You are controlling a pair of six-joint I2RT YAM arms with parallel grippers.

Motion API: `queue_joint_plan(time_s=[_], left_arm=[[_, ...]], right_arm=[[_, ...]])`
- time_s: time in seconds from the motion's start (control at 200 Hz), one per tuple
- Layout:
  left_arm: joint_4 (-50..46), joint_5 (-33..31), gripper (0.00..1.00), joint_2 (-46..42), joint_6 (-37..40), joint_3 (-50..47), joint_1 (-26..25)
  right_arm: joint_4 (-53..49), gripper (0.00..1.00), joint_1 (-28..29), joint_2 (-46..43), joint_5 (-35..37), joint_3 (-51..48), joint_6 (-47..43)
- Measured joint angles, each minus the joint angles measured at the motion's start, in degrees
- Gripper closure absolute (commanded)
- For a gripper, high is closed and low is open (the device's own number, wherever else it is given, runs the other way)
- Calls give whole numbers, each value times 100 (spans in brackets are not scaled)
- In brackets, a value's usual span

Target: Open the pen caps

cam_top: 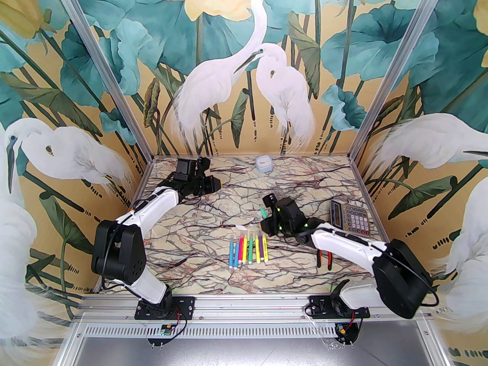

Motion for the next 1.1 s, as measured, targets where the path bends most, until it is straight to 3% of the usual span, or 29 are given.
queue_joint_plan(time_s=[0.57,1.1], left_arm=[[-1635,-1499,100,601,516,291,-35],[-2070,-2260,100,1523,573,697,-442]], right_arm=[[-1082,100,-463,938,1674,1150,278],[-1379,100,-1296,1515,2149,1263,243]])
